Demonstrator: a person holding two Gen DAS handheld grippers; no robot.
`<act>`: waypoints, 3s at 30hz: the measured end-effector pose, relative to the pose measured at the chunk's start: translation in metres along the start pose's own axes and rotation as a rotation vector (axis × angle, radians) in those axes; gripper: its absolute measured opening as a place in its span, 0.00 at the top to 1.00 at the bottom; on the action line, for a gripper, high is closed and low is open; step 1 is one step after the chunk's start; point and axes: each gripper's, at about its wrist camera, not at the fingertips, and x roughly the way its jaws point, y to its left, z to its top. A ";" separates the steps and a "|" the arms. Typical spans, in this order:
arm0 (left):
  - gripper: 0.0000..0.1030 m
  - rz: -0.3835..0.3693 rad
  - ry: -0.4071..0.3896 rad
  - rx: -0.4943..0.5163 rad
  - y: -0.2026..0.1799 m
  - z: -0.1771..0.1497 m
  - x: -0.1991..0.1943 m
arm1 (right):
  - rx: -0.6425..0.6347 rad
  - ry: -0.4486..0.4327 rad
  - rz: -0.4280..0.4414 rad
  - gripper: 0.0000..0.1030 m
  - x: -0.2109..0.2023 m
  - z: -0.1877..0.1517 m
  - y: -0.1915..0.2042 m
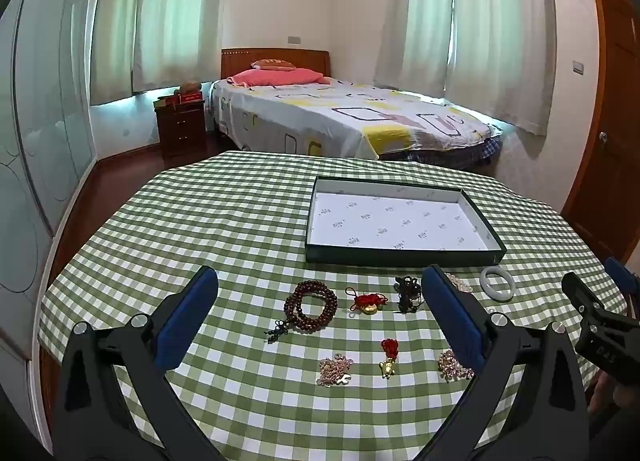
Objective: Organize jewelry
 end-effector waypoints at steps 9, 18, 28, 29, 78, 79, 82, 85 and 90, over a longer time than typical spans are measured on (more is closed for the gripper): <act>0.04 -0.003 -0.008 0.009 0.004 0.006 -0.010 | 0.003 -0.003 0.001 0.06 -0.005 0.008 -0.002; 0.04 0.001 -0.002 0.001 -0.004 0.008 -0.009 | 0.003 -0.012 0.006 0.06 -0.007 0.012 0.002; 0.04 -0.004 -0.004 -0.011 -0.005 0.008 -0.010 | 0.003 -0.020 0.008 0.06 -0.011 0.015 0.000; 0.04 -0.002 -0.003 -0.009 -0.006 0.008 -0.010 | 0.003 -0.020 0.009 0.06 -0.010 0.016 0.000; 0.04 -0.002 -0.015 0.003 -0.006 0.006 -0.015 | 0.003 -0.035 0.011 0.06 -0.014 0.016 0.002; 0.04 -0.002 -0.015 0.003 -0.006 0.006 -0.015 | 0.003 -0.035 0.012 0.06 -0.014 0.016 0.002; 0.04 -0.002 -0.015 0.003 -0.006 0.006 -0.015 | 0.001 -0.036 0.012 0.06 -0.014 0.016 0.002; 0.04 -0.002 -0.016 0.003 -0.006 0.006 -0.015 | 0.002 -0.036 0.012 0.06 -0.014 0.016 0.002; 0.04 -0.001 -0.016 0.004 -0.006 0.006 -0.015 | 0.002 -0.037 0.012 0.06 -0.014 0.015 0.003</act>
